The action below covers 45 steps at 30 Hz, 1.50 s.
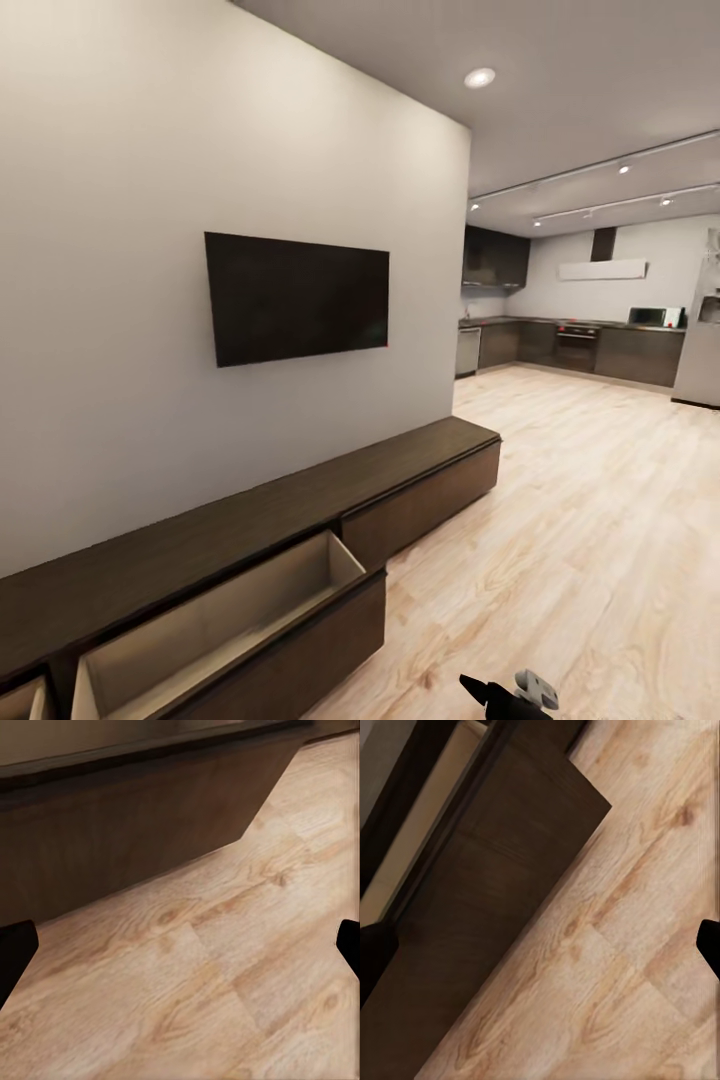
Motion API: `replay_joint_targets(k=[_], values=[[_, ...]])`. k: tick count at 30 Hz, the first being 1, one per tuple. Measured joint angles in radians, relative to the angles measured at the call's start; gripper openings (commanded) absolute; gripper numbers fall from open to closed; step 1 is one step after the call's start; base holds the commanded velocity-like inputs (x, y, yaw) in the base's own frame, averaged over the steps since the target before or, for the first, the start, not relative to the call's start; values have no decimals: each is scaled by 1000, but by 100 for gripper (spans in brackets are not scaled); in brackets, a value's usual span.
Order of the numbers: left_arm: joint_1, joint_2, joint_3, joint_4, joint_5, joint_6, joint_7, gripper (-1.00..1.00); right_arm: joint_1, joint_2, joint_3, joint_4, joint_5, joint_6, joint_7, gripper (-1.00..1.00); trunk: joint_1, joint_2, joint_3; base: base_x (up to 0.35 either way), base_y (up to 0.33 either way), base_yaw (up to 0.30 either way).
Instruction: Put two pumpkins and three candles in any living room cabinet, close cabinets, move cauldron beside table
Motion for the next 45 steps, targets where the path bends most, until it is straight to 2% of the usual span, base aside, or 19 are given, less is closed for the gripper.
replay_joint_targets(k=[21, 25, 28, 32, 45], values=[[0, -2, -2, 3, -4, 0, 1, 100, 0, 1, 0, 0, 0, 0, 0, 100, -81, 147, 93, 0, 0, -183], [0, -3, -2, 5, -23, -1, 1, 100, 0, 1, 0, 0, 0, 0, 0, 100, -96, 175, 111, 0, 0, -183], [0, -3, -1, 20, -57, -1, 2, 100, 0, 1, 0, 0, 0, 0, 0, 100, -107, 196, 124, 0, 0, -183], [-1, -4, -1, 42, -74, -2, 1, 100, 0, 2, 0, 0, 0, 0, 0, 100, -123, 224, 141, 0, 0, -183], [-1, -4, 0, 58, -78, -2, 1, 100, 0, 2, 0, 0, 0, 0, 0, 100, -173, 315, 199, 0, 0, -180]])
